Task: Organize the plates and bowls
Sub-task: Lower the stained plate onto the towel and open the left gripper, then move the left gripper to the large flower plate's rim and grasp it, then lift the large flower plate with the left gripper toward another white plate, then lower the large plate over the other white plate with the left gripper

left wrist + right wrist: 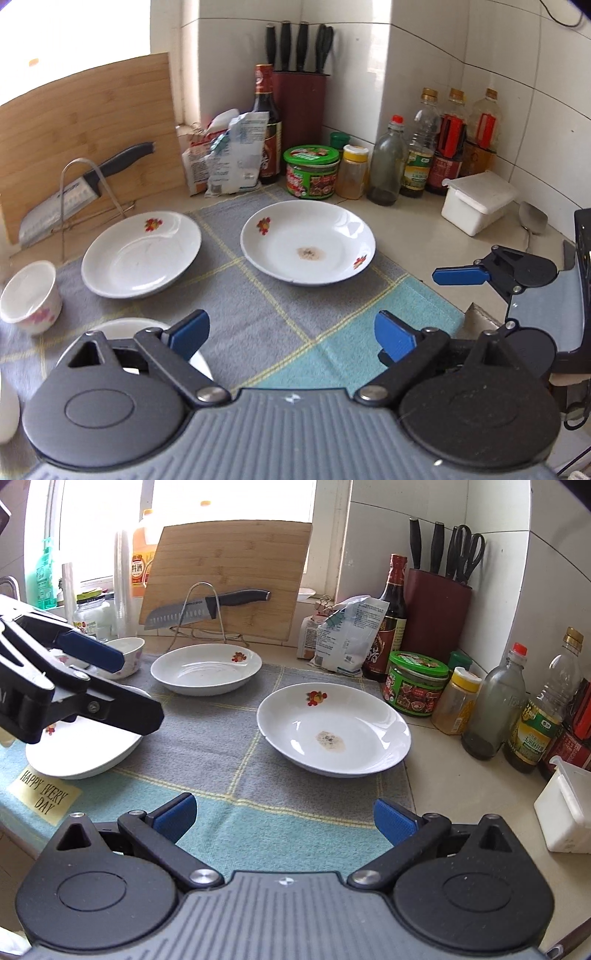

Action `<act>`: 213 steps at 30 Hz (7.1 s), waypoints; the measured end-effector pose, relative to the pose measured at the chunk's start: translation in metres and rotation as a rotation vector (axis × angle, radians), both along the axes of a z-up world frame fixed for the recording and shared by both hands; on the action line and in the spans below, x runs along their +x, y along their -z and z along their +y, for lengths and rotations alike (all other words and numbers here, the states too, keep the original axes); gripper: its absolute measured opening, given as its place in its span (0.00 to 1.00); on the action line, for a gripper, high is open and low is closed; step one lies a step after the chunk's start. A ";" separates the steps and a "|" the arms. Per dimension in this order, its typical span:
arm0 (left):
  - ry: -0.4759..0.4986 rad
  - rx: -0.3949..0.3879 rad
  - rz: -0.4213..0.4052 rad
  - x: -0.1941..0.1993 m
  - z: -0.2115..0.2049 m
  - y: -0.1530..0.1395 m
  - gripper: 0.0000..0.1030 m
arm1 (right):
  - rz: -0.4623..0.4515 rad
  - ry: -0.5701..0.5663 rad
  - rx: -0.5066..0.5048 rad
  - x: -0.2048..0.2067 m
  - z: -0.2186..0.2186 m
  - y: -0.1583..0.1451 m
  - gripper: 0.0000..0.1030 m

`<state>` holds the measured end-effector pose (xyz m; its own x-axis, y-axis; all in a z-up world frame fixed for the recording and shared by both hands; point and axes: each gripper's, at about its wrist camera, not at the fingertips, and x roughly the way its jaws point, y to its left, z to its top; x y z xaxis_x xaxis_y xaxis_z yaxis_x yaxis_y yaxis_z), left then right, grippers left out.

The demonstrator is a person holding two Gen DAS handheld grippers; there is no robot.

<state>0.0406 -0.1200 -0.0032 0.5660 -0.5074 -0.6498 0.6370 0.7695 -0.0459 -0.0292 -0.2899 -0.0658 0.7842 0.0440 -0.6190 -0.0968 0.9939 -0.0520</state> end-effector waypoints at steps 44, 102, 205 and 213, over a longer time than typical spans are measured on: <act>-0.049 0.130 0.131 0.100 0.149 0.039 0.94 | 0.116 -0.363 0.022 0.066 0.157 0.058 1.00; 0.213 0.291 0.472 0.188 0.114 0.080 0.72 | 0.038 -0.389 0.023 0.074 0.162 0.061 1.00; 0.524 0.340 0.392 0.217 -0.178 0.059 0.72 | 0.134 -0.095 0.005 0.092 -0.066 0.025 1.00; 0.539 0.335 0.411 0.219 -0.186 0.065 0.72 | 0.149 -0.074 0.006 0.093 -0.067 0.027 1.00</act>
